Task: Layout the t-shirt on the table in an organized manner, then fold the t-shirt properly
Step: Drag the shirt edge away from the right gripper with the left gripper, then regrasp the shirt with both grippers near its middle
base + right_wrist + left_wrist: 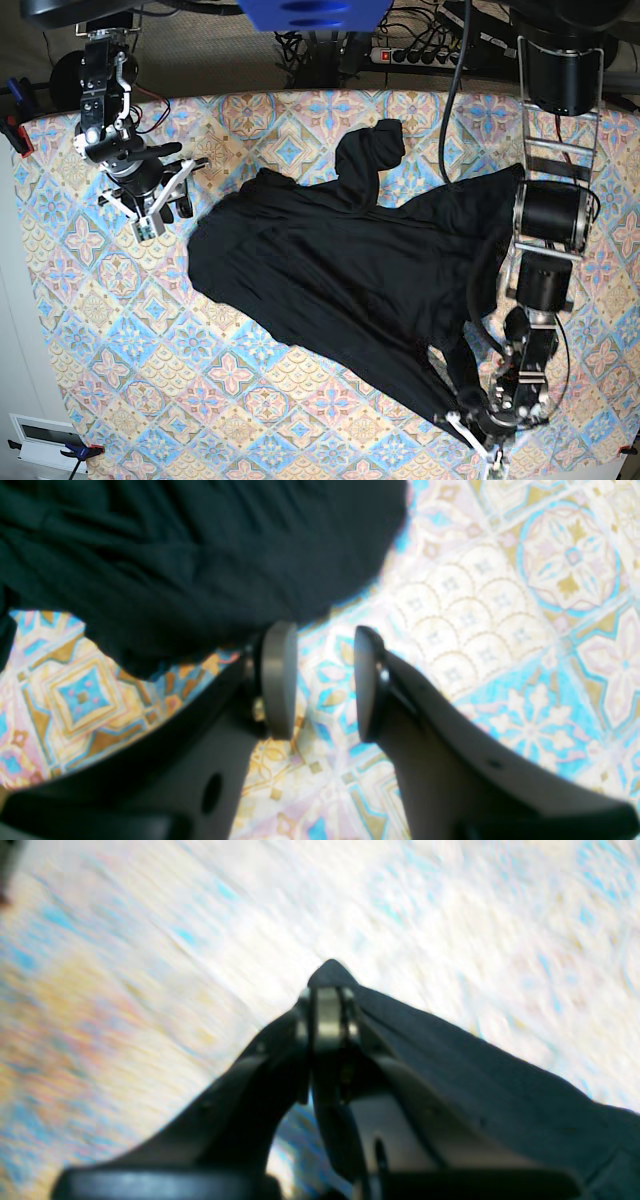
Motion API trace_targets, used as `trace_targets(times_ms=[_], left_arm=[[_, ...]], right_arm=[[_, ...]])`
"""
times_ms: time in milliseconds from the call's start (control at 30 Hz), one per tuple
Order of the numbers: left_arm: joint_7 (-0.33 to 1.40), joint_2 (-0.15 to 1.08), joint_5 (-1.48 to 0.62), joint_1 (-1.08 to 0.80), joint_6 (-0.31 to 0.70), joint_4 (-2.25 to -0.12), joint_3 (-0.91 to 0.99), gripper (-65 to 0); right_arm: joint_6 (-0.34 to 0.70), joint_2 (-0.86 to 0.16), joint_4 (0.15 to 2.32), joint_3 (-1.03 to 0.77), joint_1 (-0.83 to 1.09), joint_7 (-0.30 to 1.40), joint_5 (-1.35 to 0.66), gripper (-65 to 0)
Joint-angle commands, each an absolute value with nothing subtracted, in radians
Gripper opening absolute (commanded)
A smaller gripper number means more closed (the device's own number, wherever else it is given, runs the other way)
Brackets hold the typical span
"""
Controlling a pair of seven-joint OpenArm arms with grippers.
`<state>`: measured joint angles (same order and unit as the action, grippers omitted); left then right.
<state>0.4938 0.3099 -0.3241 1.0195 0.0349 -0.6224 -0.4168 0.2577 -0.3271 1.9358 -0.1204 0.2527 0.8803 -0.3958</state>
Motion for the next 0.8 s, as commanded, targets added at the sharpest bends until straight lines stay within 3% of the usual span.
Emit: trace_targets(times_ms=[0,200,333,533,667,767], left_arm=[[0.460,0.311,-0.309,1.087,0.033,-0.639,-0.410,-64.8],[0.407,0.283,-0.226,1.199,0.033,-0.639,-0.414,-64.4],[0.475,0.282,-0.182,1.187,0.033,-0.639,-0.415,-58.0],[0.533,0.321,-0.180,1.029,0.033,-0.644,-0.406,-42.0],[0.536,0.371,-0.180,0.897,0.033,-0.713,-0.381,-40.8],[0.611,0.394,-0.180,0.757,0.033,-0.863,-0.228,-40.8]], right_arm=[[0.259,-0.338,1.956,-0.127,0.245,0.858,-0.403,-46.2],[0.259,-0.338,1.956,-0.127,0.245,0.858,-0.403,-46.2],[0.259,-0.338,1.956,-0.127,0.243,0.858,-0.403,-46.2],[0.260,-0.338,1.954,-0.113,0.234,0.858,-0.404,-45.9],[0.260,-0.338,1.942,-0.031,0.136,0.858,-0.404,-45.9],[0.260,-0.338,1.891,0.013,0.045,0.857,-0.404,-45.9]])
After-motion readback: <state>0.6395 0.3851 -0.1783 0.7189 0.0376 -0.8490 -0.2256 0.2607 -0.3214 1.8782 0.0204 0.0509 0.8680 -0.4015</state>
